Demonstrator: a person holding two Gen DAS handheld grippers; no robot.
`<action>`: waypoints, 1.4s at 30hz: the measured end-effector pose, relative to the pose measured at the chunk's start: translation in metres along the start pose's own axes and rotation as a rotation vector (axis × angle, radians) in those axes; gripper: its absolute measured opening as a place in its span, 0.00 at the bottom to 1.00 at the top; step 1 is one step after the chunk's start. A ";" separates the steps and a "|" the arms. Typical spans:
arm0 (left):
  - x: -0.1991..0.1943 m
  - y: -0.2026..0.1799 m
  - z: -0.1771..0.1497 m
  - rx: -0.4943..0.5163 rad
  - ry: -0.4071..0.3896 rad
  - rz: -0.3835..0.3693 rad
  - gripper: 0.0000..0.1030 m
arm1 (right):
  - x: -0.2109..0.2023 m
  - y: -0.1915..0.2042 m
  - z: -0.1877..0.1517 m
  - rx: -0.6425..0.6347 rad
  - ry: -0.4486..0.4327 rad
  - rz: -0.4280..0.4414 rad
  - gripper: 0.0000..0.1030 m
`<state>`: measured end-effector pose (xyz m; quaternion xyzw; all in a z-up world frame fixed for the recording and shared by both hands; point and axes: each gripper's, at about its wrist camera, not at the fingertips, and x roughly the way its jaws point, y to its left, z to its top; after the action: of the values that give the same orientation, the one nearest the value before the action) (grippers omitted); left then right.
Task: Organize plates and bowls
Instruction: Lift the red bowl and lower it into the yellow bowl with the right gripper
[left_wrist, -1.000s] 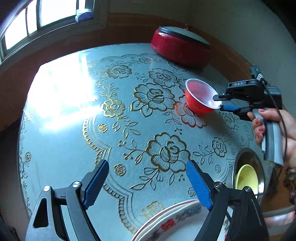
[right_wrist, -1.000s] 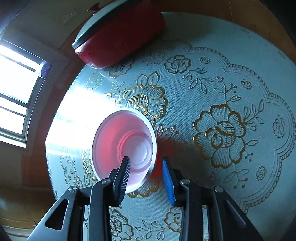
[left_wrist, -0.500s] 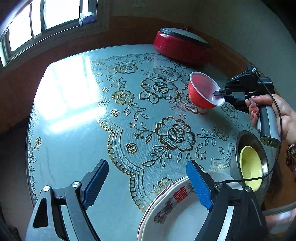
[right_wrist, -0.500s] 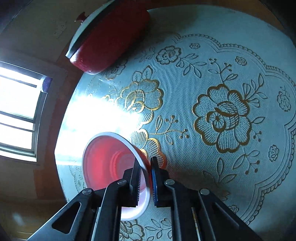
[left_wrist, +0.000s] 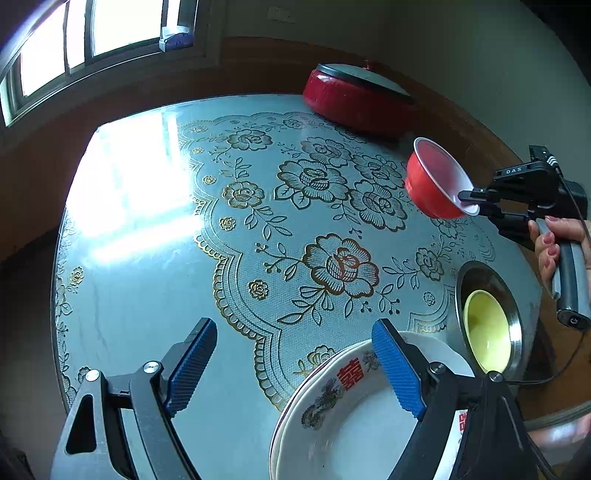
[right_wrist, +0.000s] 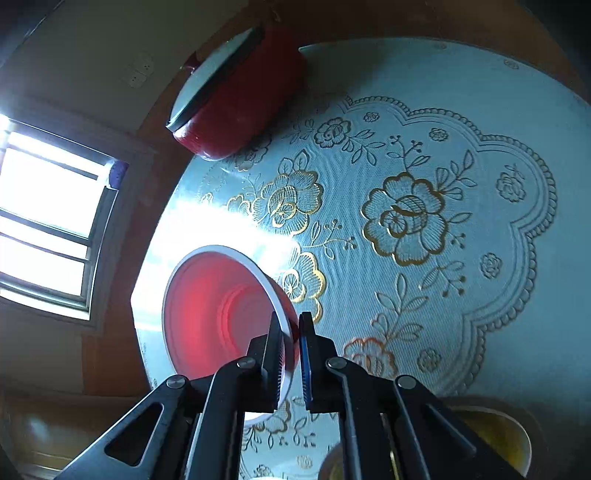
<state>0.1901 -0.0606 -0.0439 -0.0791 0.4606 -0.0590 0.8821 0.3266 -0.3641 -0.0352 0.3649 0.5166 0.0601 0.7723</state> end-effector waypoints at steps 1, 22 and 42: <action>-0.001 -0.001 -0.001 0.005 -0.002 -0.004 0.84 | -0.007 -0.002 -0.004 0.000 -0.004 0.001 0.07; -0.015 -0.020 -0.027 0.088 0.028 -0.099 0.85 | -0.108 -0.071 -0.095 0.090 -0.076 -0.051 0.07; -0.022 -0.021 -0.032 0.101 0.025 -0.111 0.86 | -0.101 -0.104 -0.124 0.127 -0.073 -0.188 0.07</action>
<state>0.1508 -0.0797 -0.0396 -0.0589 0.4631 -0.1319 0.8744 0.1460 -0.4253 -0.0488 0.3649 0.5229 -0.0590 0.7681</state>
